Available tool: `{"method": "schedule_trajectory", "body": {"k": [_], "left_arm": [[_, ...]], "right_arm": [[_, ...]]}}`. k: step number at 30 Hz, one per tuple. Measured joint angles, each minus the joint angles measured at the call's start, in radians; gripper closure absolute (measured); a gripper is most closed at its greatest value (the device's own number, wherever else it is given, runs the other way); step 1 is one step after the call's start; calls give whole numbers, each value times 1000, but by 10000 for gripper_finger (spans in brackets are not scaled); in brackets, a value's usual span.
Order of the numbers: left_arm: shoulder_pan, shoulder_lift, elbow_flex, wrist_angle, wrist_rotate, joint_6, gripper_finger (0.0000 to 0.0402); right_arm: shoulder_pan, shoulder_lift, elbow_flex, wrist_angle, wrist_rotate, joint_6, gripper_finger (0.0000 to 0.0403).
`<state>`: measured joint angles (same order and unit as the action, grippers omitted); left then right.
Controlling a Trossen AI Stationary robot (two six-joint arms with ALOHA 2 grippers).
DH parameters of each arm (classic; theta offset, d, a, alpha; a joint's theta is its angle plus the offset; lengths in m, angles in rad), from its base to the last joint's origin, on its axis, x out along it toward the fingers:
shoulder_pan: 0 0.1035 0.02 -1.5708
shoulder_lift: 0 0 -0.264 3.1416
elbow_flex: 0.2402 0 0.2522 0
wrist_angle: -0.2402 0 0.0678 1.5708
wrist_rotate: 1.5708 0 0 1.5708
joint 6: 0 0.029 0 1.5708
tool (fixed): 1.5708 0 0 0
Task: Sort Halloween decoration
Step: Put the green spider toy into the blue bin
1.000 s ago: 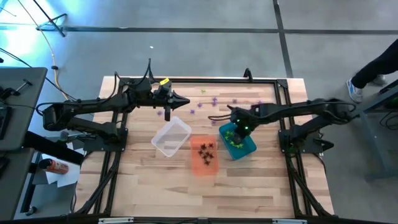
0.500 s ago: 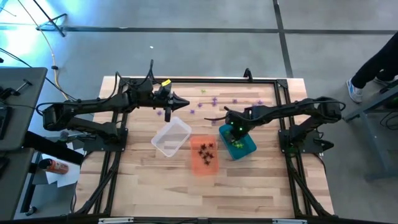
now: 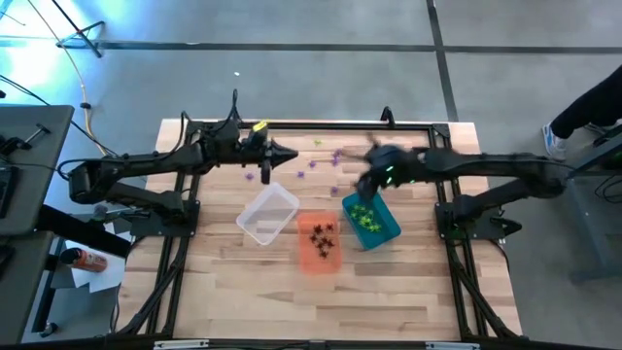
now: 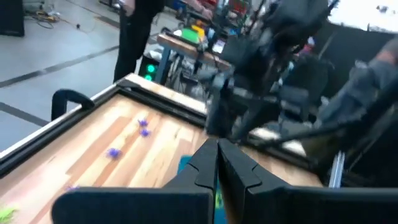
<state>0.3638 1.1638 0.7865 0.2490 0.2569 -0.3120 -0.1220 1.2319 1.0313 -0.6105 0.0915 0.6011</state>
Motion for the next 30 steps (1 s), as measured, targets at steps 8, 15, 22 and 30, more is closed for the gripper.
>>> {"method": "schedule_trajectory", "body": {"k": [8, 15, 22, 30], "left_arm": [[101, 326, 365, -464, -84, 27, 402], [243, 671, 604, -586, -52, 90, 382], [305, 886, 700, -594, -18, 81, 334], [327, 968, 740, -608, -17, 144, 333]], "right_arm": [[-88, -170, 20, -42, 216, -23, 205], [-145, -144, 17, -88, 215, -18, 206], [-148, -76, 17, -82, 146, -24, 206], [-149, -3, 17, -42, 132, 12, 208]]}}
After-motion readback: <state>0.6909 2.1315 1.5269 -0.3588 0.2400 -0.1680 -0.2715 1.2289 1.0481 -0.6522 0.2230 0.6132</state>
